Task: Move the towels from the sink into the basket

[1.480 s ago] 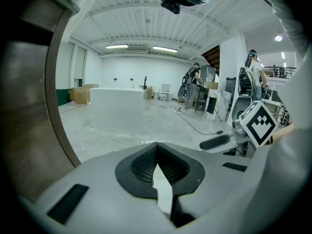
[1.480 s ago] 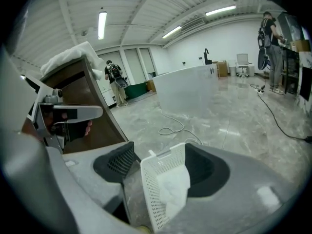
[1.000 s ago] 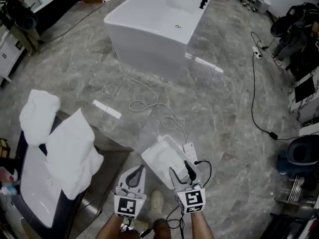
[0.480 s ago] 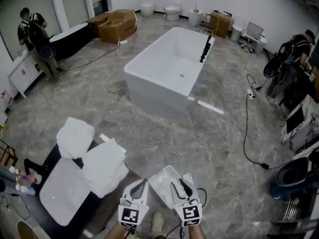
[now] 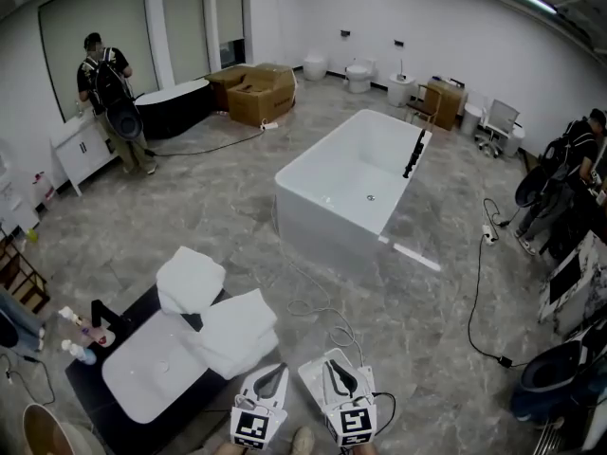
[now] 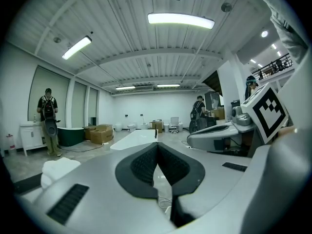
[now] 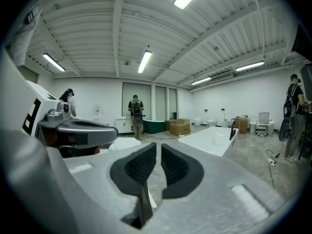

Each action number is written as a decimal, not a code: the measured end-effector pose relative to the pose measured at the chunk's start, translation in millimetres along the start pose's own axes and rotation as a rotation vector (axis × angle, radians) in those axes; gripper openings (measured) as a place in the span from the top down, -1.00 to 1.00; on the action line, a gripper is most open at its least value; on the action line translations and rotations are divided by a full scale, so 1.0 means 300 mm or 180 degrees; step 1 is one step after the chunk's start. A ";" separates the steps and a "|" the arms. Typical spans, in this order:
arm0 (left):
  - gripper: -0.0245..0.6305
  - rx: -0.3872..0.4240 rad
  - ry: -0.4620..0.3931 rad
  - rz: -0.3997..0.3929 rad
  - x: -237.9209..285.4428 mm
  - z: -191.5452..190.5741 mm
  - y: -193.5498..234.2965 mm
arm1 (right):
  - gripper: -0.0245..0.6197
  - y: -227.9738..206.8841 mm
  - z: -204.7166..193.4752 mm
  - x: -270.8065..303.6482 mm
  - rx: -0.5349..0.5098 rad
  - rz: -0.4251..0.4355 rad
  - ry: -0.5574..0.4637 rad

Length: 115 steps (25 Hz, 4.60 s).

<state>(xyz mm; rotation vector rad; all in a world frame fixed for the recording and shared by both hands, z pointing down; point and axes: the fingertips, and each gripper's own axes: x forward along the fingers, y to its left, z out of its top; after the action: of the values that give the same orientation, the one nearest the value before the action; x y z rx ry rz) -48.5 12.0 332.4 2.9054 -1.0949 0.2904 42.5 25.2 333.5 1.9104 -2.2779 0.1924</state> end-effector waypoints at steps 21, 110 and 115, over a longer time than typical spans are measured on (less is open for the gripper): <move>0.90 -0.0063 -0.0080 0.1056 -0.502 0.026 0.245 | 0.92 0.494 0.139 -0.002 -0.0190 0.0999 -0.0148; 0.90 -0.0611 0.0952 0.0388 0.005 -0.650 0.775 | 0.20 0.541 -0.651 0.802 0.0476 0.0955 0.1544; 0.90 -0.0679 0.0943 0.0421 0.008 -0.636 0.777 | 0.53 0.543 -0.643 0.804 0.0555 0.0967 0.1502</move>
<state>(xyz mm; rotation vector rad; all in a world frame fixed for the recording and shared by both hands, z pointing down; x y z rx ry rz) -231.3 -148.6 510.2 2.5092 -1.1853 0.5501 -150.9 -139.9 572.8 1.3759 -2.2502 0.8089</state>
